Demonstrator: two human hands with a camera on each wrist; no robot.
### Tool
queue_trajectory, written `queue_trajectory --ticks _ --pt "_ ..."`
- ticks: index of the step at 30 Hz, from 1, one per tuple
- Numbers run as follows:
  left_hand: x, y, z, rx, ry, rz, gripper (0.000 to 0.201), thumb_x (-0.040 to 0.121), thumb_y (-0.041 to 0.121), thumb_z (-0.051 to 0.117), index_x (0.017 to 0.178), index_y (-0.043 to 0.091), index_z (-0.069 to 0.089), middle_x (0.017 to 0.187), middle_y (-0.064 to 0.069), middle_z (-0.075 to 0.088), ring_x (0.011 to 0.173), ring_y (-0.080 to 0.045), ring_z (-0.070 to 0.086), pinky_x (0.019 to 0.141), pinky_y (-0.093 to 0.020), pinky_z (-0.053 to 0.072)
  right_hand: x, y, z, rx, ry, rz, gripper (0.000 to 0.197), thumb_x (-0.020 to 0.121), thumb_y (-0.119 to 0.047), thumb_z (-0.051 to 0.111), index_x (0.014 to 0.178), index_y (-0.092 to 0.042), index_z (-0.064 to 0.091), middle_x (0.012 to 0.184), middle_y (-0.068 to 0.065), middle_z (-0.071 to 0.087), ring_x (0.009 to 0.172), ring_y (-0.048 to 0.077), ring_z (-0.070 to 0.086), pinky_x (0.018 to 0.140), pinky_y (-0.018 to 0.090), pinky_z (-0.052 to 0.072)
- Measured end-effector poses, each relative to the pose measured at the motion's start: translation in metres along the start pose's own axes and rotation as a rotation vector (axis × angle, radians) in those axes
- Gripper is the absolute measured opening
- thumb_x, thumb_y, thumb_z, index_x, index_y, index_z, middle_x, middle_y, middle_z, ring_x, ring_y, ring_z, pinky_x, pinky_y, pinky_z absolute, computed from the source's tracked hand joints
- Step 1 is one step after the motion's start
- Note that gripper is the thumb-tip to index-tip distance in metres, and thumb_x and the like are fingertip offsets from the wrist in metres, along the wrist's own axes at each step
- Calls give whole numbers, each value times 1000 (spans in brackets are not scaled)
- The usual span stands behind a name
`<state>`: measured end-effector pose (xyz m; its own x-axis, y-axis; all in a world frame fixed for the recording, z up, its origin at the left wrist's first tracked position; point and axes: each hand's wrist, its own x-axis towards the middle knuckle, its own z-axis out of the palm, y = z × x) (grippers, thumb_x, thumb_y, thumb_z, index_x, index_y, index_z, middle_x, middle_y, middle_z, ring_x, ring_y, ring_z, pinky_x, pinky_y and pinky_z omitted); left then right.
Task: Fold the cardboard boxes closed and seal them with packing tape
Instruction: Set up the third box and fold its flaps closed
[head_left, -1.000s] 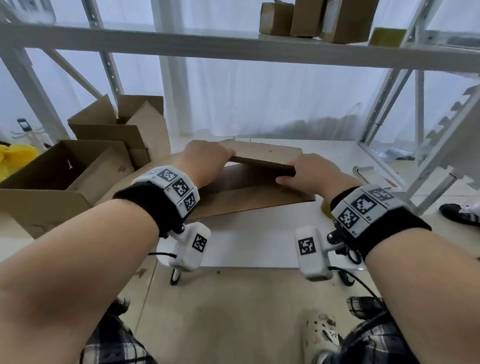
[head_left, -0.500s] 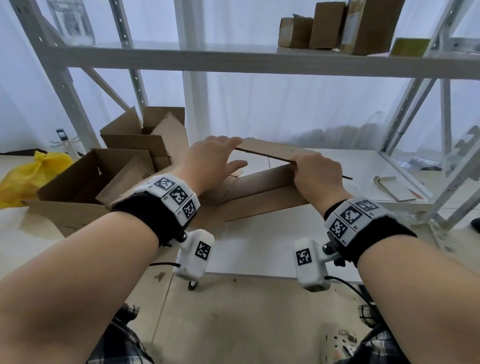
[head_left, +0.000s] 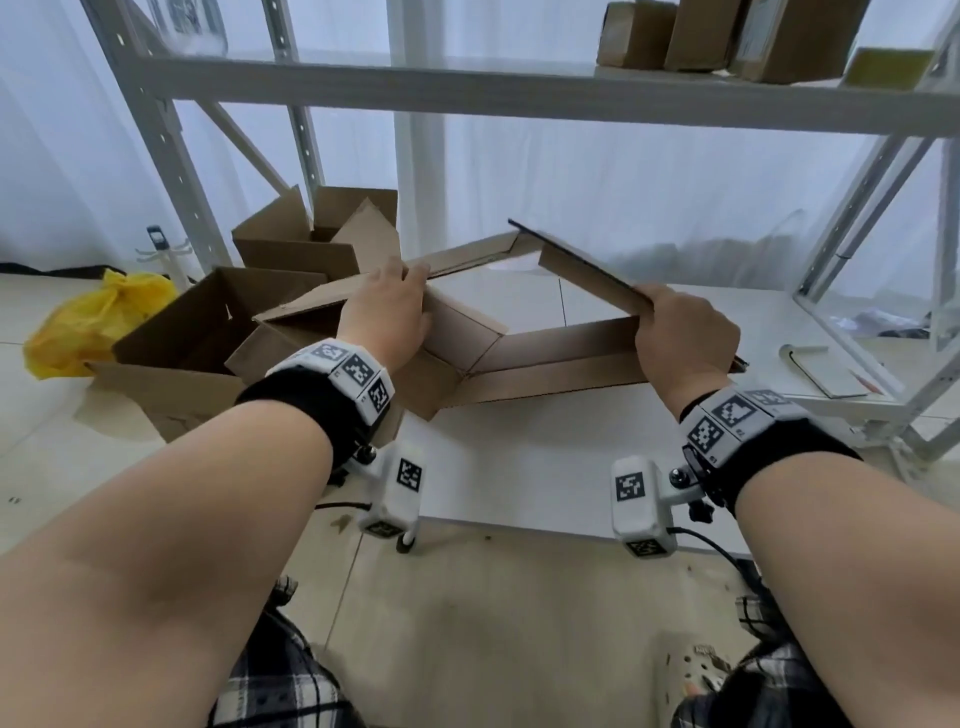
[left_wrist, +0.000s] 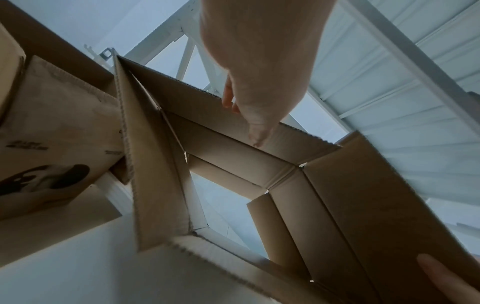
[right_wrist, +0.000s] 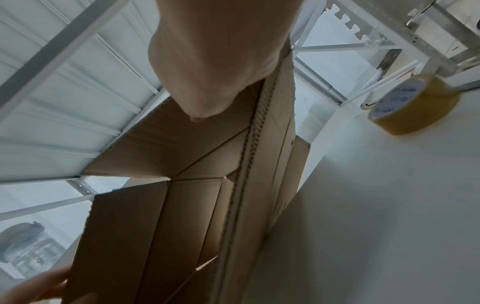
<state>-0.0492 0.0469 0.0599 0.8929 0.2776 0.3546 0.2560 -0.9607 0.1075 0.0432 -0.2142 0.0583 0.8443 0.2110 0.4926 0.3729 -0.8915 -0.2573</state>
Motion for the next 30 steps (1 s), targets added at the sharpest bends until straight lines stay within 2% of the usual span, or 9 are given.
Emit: queue_trajectory --ticks 5,8,11,13,16,19,21,24,30 --pt "1 12 -9 -5 94 -5 47 97 23 48 141 13 38 131 -16 43 109 -37 53 85 -43 45 4 -16 -14 107 67 56 34 102 -24 38 129 -25 58 112 11 65 101 35 59 72 31 34" --pt "10 19 -13 -132 97 7 62 95 29 53 147 9 25 141 -17 36 121 -36 46 99 -42 39 14 -21 -26 223 48 134 29 100 -22 41 121 -14 60 103 13 66 90 33 59 69 30 35" --pt "20 24 -28 -144 37 26 76 94 39 52 151 8 12 155 -15 20 143 -30 19 116 -38 16 29 -27 -42 248 -23 69 26 100 -18 42 113 -2 58 104 17 64 89 32 57 70 30 37" --pt "20 32 -45 -137 -47 78 75 94 44 49 151 10 13 155 -13 24 143 -27 20 117 -38 16 34 -36 -54 221 -56 4 26 100 -14 42 115 1 56 109 19 63 98 34 58 75 31 38" --pt "10 48 -66 -259 -346 173 80 91 51 52 151 14 14 146 -10 41 130 -26 43 108 -35 33 36 -49 -73 307 20 34 27 98 -9 42 119 1 55 112 19 62 105 35 56 80 32 39" --pt "-6 51 -68 -108 -499 258 90 82 54 64 151 19 18 150 -3 36 134 -23 39 108 -32 31 42 -58 -88 496 118 163 30 99 -14 43 120 3 56 116 19 61 108 33 56 87 33 43" --pt "-14 45 -64 -51 -430 252 73 85 43 65 147 24 30 143 1 45 127 -23 47 104 -36 39 47 -62 -98 612 158 189 27 98 -16 43 111 2 58 109 19 62 100 33 59 81 34 47" --pt "-14 31 -68 -80 -137 193 29 94 17 49 121 28 54 111 1 64 97 -22 62 86 -39 52 49 -65 -113 742 200 231 25 98 -17 45 107 2 58 105 17 61 95 31 59 74 32 45" --pt "-7 22 -122 -259 278 168 6 95 13 45 94 15 50 86 -3 61 79 -30 58 76 -45 48 55 -71 -149 1050 265 322 17 96 -17 47 79 -13 51 78 2 51 70 17 46 69 32 41"
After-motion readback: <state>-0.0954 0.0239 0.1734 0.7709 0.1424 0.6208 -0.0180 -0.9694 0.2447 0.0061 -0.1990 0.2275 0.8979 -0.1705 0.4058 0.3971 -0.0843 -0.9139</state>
